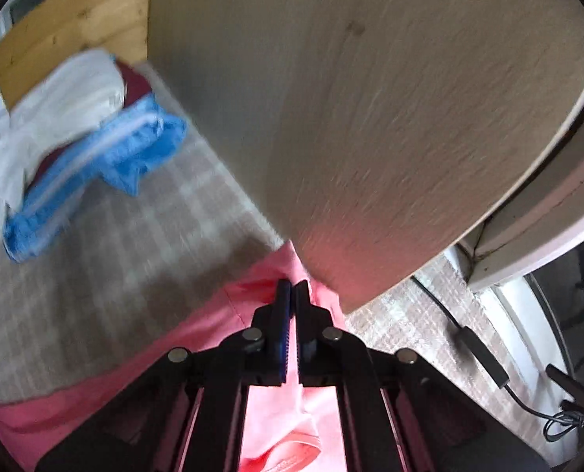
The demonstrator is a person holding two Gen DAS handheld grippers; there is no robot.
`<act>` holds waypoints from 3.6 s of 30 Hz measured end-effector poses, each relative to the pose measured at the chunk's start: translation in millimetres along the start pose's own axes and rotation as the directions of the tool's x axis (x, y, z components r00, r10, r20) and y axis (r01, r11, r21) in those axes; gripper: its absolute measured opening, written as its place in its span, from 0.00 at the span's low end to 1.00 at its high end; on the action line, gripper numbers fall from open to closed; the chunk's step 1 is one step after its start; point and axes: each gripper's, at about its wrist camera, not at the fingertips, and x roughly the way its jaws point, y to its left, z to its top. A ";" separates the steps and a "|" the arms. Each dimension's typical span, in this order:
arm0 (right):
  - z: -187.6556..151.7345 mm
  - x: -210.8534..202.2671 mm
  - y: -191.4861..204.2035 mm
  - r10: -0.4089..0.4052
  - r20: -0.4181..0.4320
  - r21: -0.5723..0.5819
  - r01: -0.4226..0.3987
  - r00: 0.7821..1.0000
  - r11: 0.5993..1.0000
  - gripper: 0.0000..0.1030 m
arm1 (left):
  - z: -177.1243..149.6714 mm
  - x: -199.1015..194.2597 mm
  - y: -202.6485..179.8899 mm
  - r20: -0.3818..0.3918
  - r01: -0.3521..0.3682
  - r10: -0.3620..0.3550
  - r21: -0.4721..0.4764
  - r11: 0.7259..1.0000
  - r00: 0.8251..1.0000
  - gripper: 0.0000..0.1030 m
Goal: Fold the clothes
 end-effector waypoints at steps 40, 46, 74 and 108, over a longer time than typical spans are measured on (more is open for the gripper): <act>-154.1 -51.9 51.3 0.249 -0.108 -0.067 -0.257 0.962 0.964 0.31 | -58.7 56.7 -161.5 -0.086 -0.099 0.161 0.489 0.867 0.983 0.09; -146.8 -62.1 55.0 0.244 -0.055 -0.077 -0.247 0.968 0.966 0.03 | -46.7 13.6 -144.8 -0.033 -0.037 0.054 0.397 0.917 0.998 0.01; -29.8 -121.8 99.9 0.096 0.129 -0.077 -0.086 0.987 0.993 0.03 | 25.7 -88.4 -23.5 0.146 -0.016 -0.028 0.293 0.956 0.989 0.01; -176.4 -106.3 54.9 -0.085 -0.016 0.550 0.080 0.996 0.832 0.15 | 347.1 111.6 -145.6 -0.032 0.066 -0.079 0.878 0.474 0.996 0.35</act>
